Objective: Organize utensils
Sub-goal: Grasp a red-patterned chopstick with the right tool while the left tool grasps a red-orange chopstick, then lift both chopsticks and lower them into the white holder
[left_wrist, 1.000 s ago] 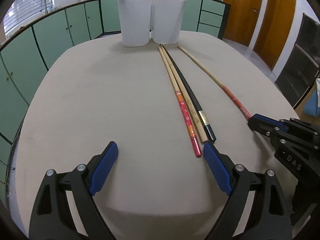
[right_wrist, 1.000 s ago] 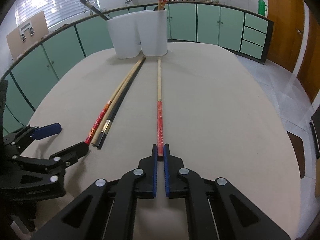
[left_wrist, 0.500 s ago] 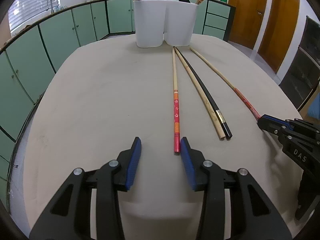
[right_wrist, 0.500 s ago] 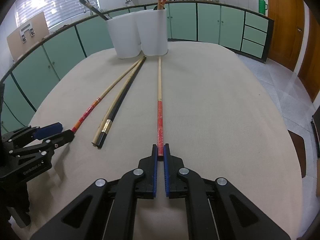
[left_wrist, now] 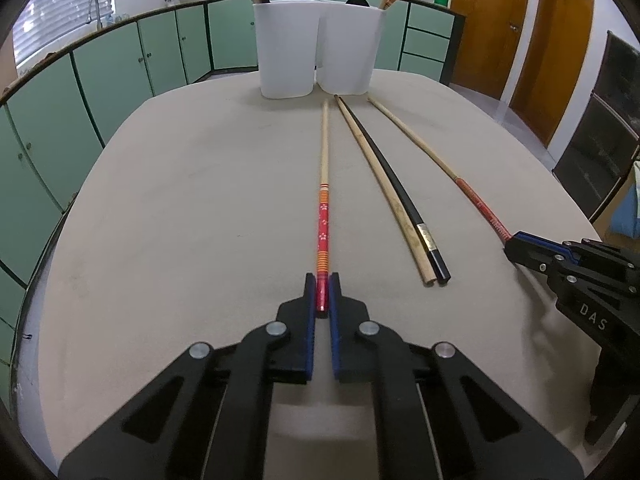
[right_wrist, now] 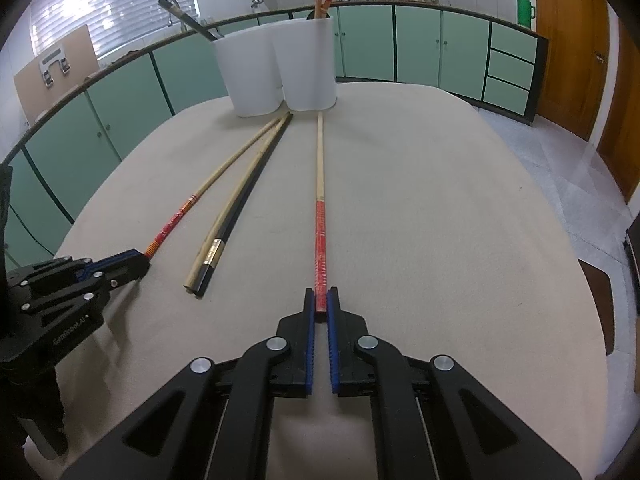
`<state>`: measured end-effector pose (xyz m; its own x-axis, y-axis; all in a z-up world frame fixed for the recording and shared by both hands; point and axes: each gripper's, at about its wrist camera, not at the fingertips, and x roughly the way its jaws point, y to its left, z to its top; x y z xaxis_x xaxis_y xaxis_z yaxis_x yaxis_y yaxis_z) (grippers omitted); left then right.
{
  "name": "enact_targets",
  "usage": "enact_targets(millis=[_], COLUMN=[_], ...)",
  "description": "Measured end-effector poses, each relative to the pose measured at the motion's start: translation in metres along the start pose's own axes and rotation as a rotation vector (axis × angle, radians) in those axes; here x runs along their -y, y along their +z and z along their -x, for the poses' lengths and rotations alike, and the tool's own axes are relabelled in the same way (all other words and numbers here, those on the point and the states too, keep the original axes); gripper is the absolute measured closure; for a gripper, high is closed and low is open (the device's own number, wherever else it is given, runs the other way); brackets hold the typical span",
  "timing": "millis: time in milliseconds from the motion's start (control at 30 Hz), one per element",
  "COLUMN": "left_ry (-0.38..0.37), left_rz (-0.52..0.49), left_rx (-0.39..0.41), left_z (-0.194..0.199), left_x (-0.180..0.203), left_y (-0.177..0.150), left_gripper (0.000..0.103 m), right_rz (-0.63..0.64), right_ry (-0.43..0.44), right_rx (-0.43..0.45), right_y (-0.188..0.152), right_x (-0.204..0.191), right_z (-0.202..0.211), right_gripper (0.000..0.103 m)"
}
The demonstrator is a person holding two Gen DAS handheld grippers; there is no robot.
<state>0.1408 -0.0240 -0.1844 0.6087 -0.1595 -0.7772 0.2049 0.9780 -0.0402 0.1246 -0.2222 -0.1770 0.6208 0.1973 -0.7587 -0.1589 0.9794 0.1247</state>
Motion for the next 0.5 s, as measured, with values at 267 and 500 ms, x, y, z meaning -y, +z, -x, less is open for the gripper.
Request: enact_targets(millis=[267, 500], left_ry=[-0.01, -0.016], left_rz=[0.001, -0.023], left_rx=[0.014, 0.107], left_z=[0.014, 0.053], left_x=[-0.002, -0.001], left_y=[0.007, 0.025], left_gripper=[0.098, 0.098], right_rz=[-0.008, 0.009], right_ry=[0.011, 0.016], right_rx=[0.046, 0.137], right_y=[0.005, 0.025], right_x=[0.002, 0.003], right_z=[0.013, 0.045], right_gripper=[0.097, 0.097])
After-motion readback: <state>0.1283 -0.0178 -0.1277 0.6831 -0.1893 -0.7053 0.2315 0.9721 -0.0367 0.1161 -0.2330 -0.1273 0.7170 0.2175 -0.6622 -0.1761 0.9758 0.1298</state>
